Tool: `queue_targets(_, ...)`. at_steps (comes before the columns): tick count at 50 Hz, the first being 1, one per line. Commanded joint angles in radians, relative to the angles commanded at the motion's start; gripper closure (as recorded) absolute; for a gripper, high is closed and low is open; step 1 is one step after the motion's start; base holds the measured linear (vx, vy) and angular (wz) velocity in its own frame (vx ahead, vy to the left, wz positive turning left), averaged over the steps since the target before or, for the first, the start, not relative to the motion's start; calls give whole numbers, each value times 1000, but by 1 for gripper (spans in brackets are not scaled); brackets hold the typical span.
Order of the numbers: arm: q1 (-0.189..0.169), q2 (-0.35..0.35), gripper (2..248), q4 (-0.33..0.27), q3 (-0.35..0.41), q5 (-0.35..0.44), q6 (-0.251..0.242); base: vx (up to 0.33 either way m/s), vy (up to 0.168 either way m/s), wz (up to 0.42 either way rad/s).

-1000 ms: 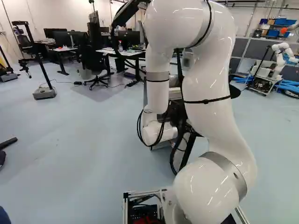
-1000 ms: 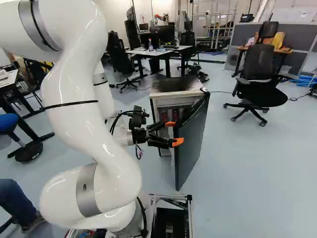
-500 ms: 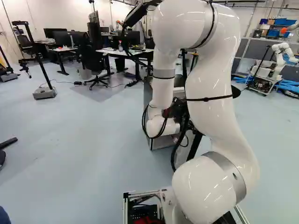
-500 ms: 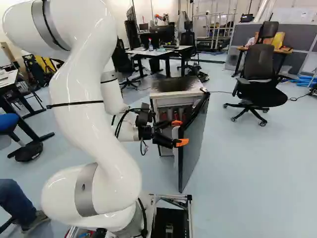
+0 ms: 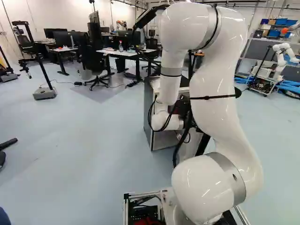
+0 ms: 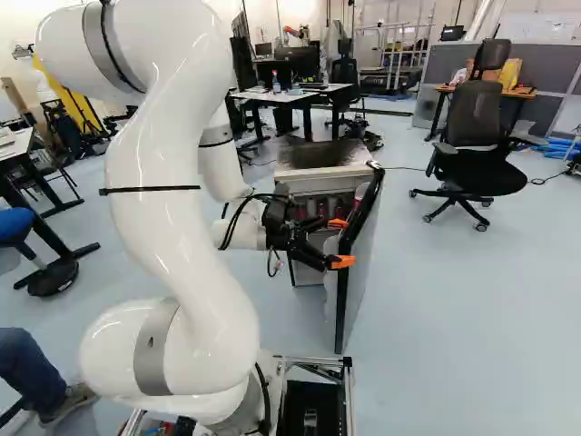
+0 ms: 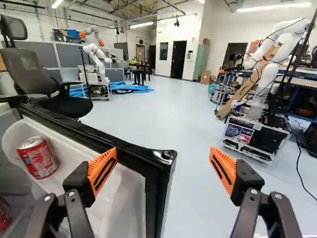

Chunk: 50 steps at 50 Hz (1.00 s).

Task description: Grab a drink from the fridge

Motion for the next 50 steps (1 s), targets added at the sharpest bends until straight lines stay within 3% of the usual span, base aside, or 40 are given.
queue_targets(50,-221,-54,3,65,-168,-27,0,0,0,0)
